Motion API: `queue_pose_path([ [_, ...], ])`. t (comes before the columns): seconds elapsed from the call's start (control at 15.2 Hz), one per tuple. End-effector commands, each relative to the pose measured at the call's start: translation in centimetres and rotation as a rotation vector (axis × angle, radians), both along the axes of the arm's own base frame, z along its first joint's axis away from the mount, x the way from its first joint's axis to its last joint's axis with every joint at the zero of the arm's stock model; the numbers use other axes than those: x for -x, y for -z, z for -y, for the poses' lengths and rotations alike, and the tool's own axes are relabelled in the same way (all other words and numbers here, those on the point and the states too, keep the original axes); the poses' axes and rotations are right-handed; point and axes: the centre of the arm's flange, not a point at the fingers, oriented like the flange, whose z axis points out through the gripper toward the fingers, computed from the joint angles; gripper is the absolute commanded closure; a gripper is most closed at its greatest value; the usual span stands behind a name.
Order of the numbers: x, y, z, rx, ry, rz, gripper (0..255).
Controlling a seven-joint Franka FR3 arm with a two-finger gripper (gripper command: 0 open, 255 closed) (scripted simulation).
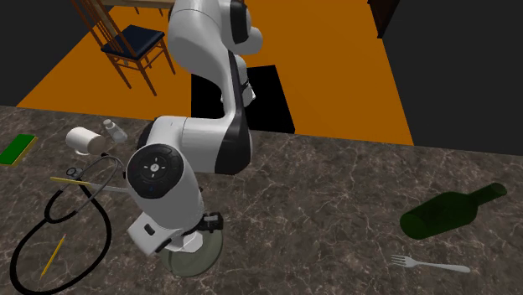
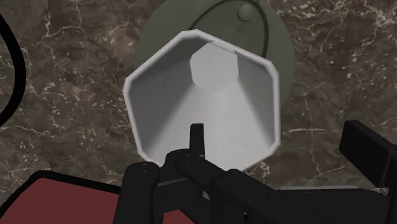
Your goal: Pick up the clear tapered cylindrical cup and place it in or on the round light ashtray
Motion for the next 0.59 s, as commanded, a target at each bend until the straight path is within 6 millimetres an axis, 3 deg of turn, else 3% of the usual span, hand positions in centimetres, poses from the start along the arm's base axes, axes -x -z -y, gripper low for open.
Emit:
queue_pose_path([
  [0.0,0.0,-2.3,-0.4,0.000,0.000,-0.001,0],
  [0.07,0.0,-3.3,-0.5,0.000,0.000,-0.001,0],
  [0.53,0.0,-3.3,-0.5,0.000,0.000,-0.001,0],
])
